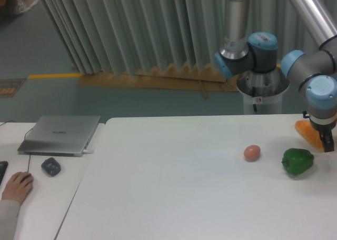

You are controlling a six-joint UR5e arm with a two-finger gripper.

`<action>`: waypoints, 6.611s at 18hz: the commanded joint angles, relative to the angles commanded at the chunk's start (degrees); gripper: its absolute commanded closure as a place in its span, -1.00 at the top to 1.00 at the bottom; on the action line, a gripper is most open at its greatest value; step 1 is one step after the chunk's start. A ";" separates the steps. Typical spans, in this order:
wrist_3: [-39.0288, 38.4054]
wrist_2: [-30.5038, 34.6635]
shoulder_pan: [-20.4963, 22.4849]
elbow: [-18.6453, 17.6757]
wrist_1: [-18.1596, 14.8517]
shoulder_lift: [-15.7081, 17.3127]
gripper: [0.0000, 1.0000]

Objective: Place the bread in the basket

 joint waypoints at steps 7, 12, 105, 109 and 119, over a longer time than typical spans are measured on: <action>0.18 2.82 -0.26 0.00 0.00 -0.18 1.00; 8.07 -0.07 -0.35 1.68 0.27 -0.61 1.00; 9.49 -13.45 23.29 24.34 9.22 -5.27 -0.80; 10.46 -13.45 23.64 25.31 10.63 -6.24 -0.81; 9.84 -15.03 23.38 25.22 13.18 -6.68 1.00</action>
